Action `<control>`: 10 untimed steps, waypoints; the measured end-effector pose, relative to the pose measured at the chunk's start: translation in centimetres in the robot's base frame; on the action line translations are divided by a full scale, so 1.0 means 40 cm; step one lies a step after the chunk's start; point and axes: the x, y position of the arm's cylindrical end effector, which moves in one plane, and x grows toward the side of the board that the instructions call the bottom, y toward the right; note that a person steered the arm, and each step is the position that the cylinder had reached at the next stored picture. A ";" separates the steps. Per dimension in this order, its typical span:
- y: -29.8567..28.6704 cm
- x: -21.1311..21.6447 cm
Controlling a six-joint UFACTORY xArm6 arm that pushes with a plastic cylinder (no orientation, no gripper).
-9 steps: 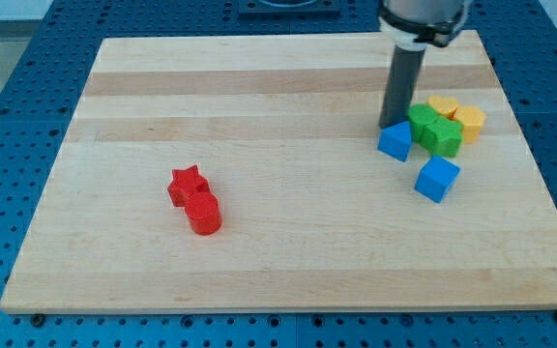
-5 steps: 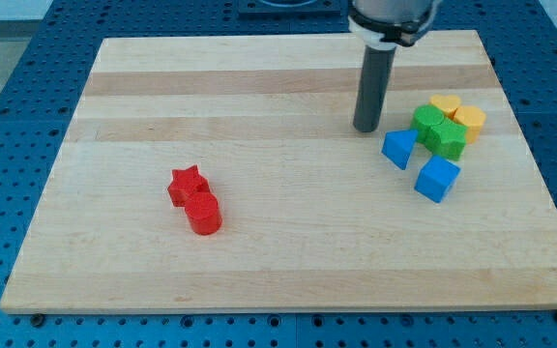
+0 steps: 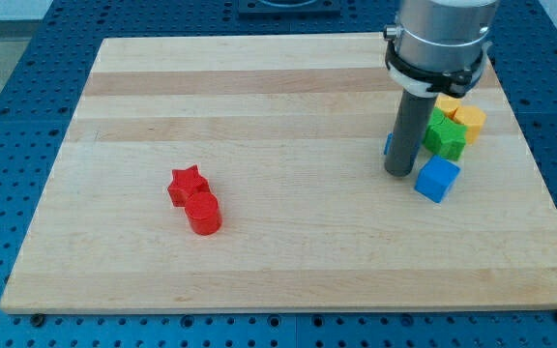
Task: Push the blue cube upwards slightly
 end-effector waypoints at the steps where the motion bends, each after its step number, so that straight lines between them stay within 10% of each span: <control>1: 0.006 0.000; 4: 0.000 0.302; 5: 0.252 0.247; 10: 0.171 0.128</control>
